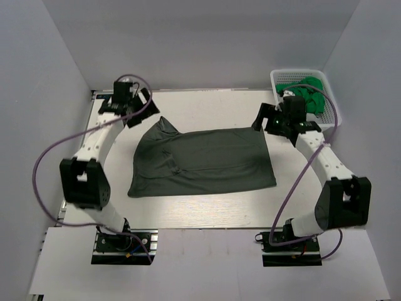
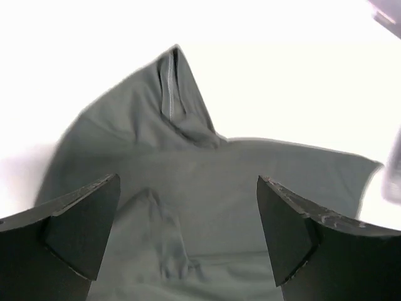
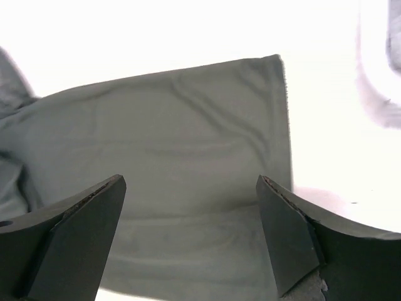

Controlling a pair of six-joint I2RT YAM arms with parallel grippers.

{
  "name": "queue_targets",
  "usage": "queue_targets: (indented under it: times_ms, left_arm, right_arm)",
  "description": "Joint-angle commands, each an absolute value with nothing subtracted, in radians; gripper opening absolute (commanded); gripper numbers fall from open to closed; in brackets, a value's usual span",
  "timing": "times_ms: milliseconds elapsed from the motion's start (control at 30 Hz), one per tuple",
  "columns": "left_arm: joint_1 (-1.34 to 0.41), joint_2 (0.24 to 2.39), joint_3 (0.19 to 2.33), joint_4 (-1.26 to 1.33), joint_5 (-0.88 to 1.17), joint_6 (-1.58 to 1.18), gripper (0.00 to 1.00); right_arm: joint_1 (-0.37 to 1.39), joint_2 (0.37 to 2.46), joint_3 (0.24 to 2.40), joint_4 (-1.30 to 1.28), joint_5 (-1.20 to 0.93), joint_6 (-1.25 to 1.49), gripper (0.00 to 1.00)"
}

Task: Fold and stack the t-shirts
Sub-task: Fold the flattened tshirt in 1/3 of the way, then grap the side of the flattened tshirt furthest away from the robot with both arms

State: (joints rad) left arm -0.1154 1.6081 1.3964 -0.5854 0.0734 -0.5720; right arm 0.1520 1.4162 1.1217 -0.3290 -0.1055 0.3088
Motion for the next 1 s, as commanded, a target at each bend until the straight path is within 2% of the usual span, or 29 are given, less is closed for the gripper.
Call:
queue_targets:
  times_ms: [0,167,267,500,633,867,900,967]
  left_arm:
    - [-0.123,1.835,1.602,-0.705,0.02,-0.459,1.0]
    - [-0.133,2.102,1.891,-0.802,0.009,-0.378,1.0]
    - [-0.153,2.204,2.075,-0.83,-0.073,-0.339,1.0]
    - [-0.183,2.33,2.108,-0.812,-0.153,-0.284,0.97]
    - [-0.192,2.35,2.097,-0.788,-0.187,-0.244,0.9]
    - [-0.201,2.419,2.12,-0.769,-0.216,-0.221,0.61]
    - [-0.201,2.428,2.132,-0.769,-0.216,-0.21,0.61]
    - [-0.201,2.45,2.151,-0.769,-0.193,-0.21,0.52]
  right_arm:
    - [0.182,1.512,1.242,-0.422,0.073,0.27,0.91]
    - [0.192,1.646,1.385,-0.454,0.155,0.291,0.91]
    - [0.195,1.704,1.445,-0.471,0.176,0.316,0.91]
    - [0.193,1.775,1.502,-0.492,0.202,0.321,0.91]
    - [0.19,1.799,1.519,-0.508,0.225,0.308,0.91]
    - [0.192,1.833,1.543,-0.515,0.241,0.298,0.91]
    - [0.193,1.836,1.546,-0.518,0.25,0.298,0.91]
    - [0.193,1.847,1.551,-0.521,0.262,0.299,0.91]
